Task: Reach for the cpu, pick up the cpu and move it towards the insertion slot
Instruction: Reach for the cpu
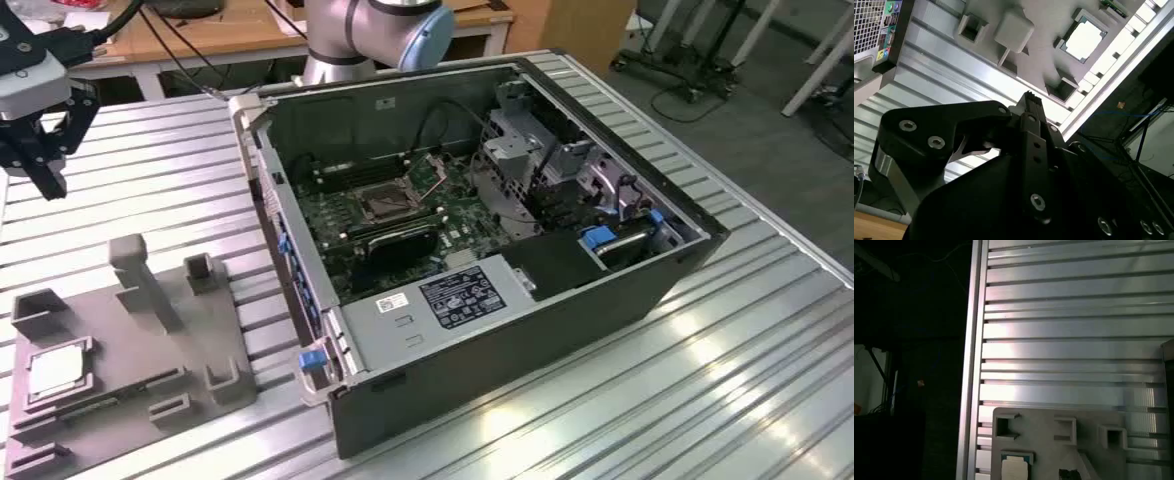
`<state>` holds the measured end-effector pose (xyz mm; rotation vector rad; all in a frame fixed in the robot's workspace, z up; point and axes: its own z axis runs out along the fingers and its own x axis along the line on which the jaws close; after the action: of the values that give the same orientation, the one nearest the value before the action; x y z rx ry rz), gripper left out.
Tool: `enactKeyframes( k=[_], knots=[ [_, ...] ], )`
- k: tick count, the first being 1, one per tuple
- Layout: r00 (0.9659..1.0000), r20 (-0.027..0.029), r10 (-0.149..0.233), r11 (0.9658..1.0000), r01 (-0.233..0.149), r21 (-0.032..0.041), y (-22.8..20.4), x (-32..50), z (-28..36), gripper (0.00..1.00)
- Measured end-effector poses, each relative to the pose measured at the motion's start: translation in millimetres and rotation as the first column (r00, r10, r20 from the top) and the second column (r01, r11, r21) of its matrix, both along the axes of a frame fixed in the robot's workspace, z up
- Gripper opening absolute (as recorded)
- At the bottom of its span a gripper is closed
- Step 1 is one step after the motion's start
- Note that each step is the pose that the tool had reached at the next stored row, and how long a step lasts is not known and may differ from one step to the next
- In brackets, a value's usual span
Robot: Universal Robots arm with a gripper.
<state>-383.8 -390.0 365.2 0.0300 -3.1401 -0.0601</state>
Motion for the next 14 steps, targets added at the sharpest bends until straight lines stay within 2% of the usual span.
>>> enactKeyframes(
  k=[14],
  knots=[
    [1.0, -0.0001, 0.0, 1.0, 0.0, 0.0, -0.1, -1.4, -0.1, 0.1]
  ],
)
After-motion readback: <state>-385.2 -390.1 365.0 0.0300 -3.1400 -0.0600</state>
